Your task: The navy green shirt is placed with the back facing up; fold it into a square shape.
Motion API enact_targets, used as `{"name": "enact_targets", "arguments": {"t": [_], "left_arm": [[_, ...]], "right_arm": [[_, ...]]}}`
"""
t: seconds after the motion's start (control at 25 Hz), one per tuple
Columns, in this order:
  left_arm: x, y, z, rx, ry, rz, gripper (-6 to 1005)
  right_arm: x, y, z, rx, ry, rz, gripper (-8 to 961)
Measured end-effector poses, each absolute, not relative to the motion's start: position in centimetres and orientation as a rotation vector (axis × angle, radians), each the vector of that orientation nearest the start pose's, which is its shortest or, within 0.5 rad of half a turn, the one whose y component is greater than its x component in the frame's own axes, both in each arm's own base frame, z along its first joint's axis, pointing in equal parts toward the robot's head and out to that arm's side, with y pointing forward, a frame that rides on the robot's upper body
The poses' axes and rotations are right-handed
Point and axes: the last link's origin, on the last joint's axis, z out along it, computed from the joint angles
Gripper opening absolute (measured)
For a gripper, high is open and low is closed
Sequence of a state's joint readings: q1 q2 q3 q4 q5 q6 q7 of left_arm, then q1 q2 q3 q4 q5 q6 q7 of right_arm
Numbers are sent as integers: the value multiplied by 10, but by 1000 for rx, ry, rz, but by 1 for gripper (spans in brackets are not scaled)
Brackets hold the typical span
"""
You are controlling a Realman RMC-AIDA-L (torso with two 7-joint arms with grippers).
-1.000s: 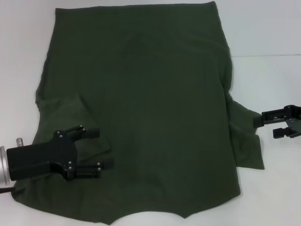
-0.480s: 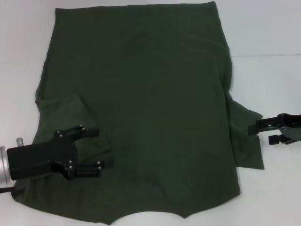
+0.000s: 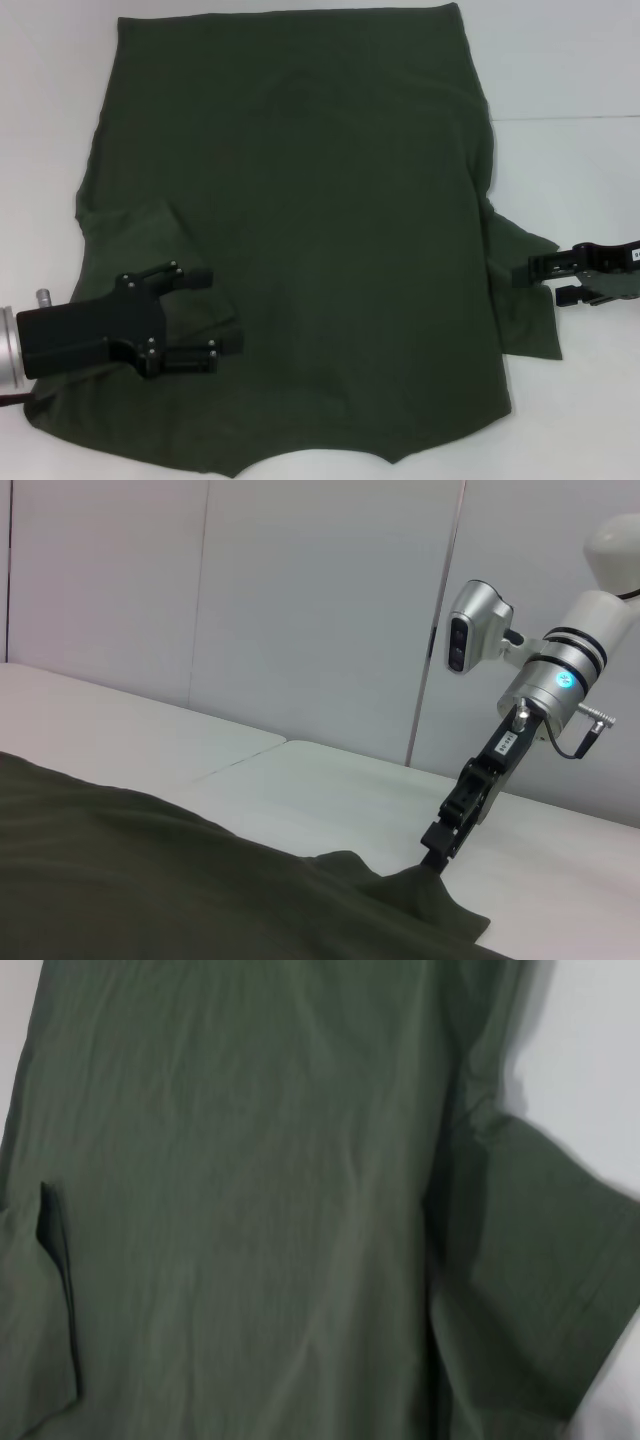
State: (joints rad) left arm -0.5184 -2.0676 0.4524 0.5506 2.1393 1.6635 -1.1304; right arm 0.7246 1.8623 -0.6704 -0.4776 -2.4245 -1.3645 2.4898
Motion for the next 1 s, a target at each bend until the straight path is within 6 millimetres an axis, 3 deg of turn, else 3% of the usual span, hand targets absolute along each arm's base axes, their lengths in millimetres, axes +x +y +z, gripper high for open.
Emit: {"name": "enact_targets", "arguments": {"t": [1.0], "left_arm": [[-282, 310, 5, -2711, -478, -762, 951]], "right_arm": [[304, 384, 27, -2118, 1895, 177, 909]]}}
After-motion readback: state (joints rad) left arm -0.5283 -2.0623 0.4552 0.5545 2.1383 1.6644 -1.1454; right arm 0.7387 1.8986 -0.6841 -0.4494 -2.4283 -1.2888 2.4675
